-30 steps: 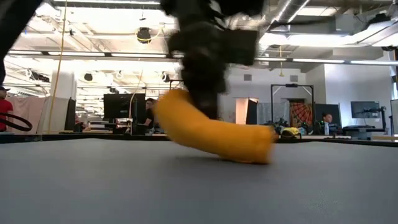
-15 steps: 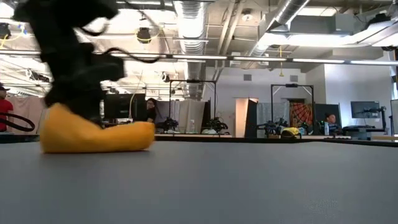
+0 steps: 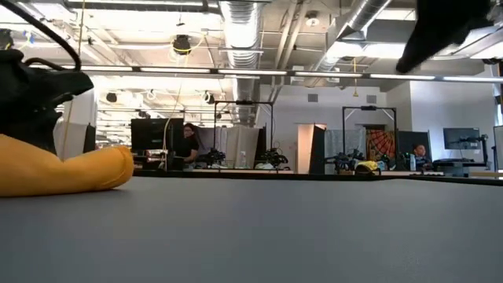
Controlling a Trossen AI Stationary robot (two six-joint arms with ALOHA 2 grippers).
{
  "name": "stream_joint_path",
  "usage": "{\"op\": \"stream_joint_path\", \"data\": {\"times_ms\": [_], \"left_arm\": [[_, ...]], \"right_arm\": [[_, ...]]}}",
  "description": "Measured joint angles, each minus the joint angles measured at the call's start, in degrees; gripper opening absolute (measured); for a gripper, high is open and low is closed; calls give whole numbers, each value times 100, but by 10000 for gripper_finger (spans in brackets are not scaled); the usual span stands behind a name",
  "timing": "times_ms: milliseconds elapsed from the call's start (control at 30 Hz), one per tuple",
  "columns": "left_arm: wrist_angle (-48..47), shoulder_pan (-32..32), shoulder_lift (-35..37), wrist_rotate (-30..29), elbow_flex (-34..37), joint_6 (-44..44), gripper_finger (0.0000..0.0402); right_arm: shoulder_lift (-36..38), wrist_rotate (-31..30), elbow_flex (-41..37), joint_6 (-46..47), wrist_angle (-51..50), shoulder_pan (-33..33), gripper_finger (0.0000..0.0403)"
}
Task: Roll towel
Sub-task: Move the orange microfiber towel to the left of the table
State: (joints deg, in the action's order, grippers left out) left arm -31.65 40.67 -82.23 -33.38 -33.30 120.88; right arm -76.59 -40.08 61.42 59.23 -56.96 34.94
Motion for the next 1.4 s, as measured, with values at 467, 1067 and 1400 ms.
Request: {"op": "stream_joint_path", "data": {"times_ms": [467,1067,1400], "left_arm": [[246,-130,-136,-479,2,-693,37],[-1043,-900,19,542,-955,-4419,146],[-988,-1164,17,517,-1799,-6222,146]], "right_arm": [[832,1807,-1632,-1988,3183,-1563,17],[832,2090,-1634,-2088,3171,-1826,22],[832,2278,-1634,-2071,3175,-1812,23]]}}
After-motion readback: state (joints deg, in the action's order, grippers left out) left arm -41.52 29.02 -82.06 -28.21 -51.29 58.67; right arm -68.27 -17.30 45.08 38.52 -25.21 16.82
